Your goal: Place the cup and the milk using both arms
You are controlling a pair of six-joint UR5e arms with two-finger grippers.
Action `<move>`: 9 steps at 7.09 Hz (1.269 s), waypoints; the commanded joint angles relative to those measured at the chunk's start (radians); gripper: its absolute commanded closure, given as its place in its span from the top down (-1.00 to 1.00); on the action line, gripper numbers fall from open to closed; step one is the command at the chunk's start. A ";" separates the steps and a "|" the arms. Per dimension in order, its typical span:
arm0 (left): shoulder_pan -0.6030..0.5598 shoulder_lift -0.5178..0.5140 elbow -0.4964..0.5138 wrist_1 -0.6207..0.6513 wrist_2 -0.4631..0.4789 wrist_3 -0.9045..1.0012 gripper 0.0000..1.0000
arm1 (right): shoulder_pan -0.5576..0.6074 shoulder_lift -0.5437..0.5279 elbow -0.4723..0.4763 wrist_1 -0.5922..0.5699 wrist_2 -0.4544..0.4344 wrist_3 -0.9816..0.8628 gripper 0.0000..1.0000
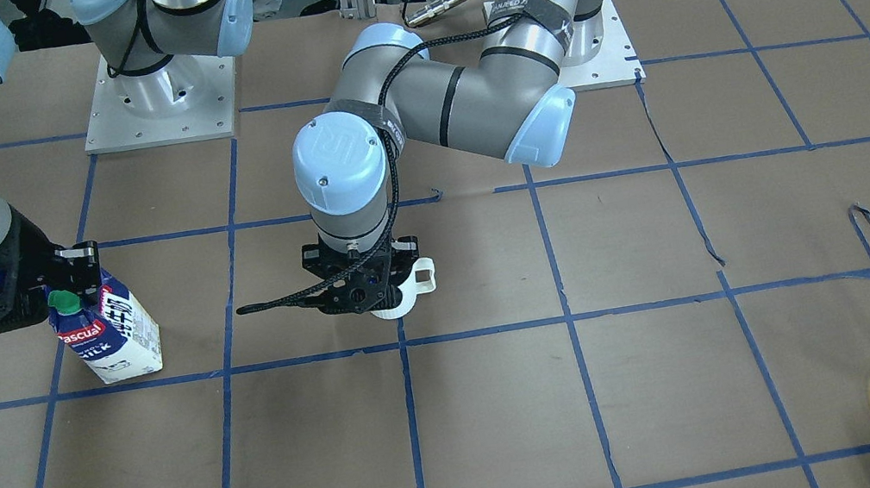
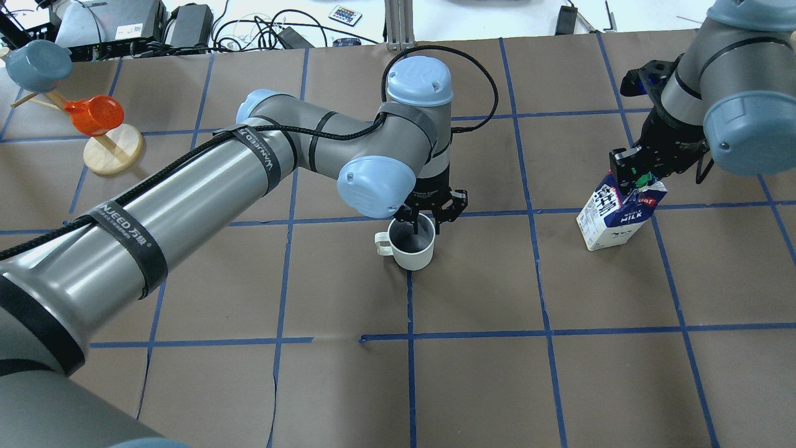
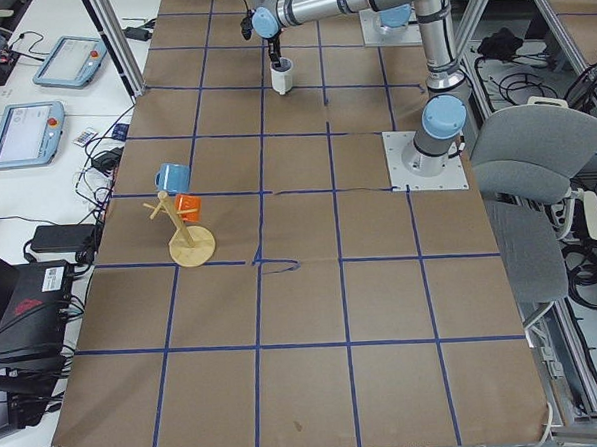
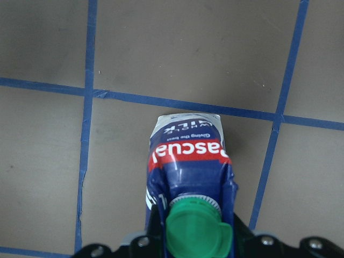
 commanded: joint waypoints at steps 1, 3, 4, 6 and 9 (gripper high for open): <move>0.041 0.068 0.045 -0.045 0.005 -0.007 1.00 | 0.010 -0.003 -0.051 0.055 0.008 0.045 -0.22; 0.122 0.183 0.102 -0.238 0.021 0.005 1.00 | 0.082 0.002 -0.098 0.079 0.023 0.134 -0.23; 0.167 0.250 0.100 -0.276 0.027 0.001 1.00 | 0.134 0.008 -0.101 0.077 0.034 0.230 -0.23; 0.259 0.371 0.016 -0.316 0.100 0.004 1.00 | 0.237 0.047 -0.125 0.064 0.075 0.394 -0.23; 0.410 0.516 -0.105 -0.307 0.097 0.287 1.00 | 0.389 0.124 -0.196 0.062 0.091 0.591 -0.22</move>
